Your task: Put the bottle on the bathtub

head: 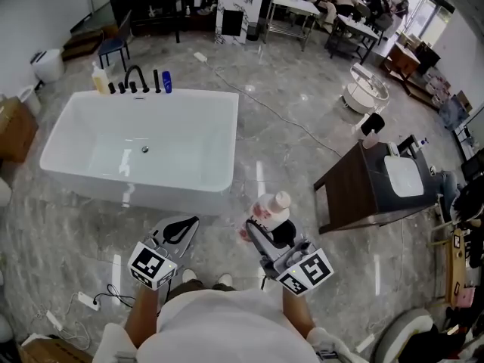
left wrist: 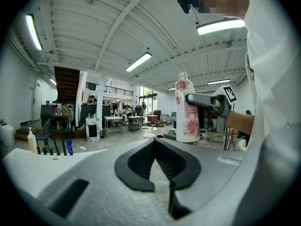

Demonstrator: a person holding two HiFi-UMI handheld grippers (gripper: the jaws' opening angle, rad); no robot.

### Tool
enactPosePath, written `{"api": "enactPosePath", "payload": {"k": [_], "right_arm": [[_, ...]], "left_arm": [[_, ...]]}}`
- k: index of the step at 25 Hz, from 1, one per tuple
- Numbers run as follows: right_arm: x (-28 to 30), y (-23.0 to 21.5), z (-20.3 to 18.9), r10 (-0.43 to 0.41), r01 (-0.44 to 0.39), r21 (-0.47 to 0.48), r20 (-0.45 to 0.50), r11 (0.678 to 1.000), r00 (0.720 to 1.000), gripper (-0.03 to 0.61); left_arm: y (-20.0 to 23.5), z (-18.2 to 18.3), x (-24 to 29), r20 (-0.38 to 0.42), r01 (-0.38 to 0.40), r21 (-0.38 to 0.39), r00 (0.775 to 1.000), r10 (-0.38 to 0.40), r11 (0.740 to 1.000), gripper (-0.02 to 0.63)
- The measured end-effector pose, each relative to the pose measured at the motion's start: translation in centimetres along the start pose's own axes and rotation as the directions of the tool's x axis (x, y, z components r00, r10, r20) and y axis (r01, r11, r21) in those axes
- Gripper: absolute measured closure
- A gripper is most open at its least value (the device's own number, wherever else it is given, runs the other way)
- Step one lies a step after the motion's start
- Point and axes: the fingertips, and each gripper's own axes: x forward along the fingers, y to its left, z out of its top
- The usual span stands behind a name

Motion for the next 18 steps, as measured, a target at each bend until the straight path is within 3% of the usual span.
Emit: {"api": "enactPosePath", "payload": {"k": [12,18], "right_arm": [[-0.8,-5.6,0.5,0.008,-0.010,0.034,0.044,0.999,0.999,0.339],[1.7,-7.3,0.3,0.005,-0.006,0.024,0.049,1.000,0.999,0.339]], "left_arm": [[0.3,1.2,4.8,0.003,-0.027,0.029,1.000,0.027,0.999,0.612],[3.2,1.2,5.9,0.008,-0.034,0.026,0.999,0.034,0.999,0.612]]}}
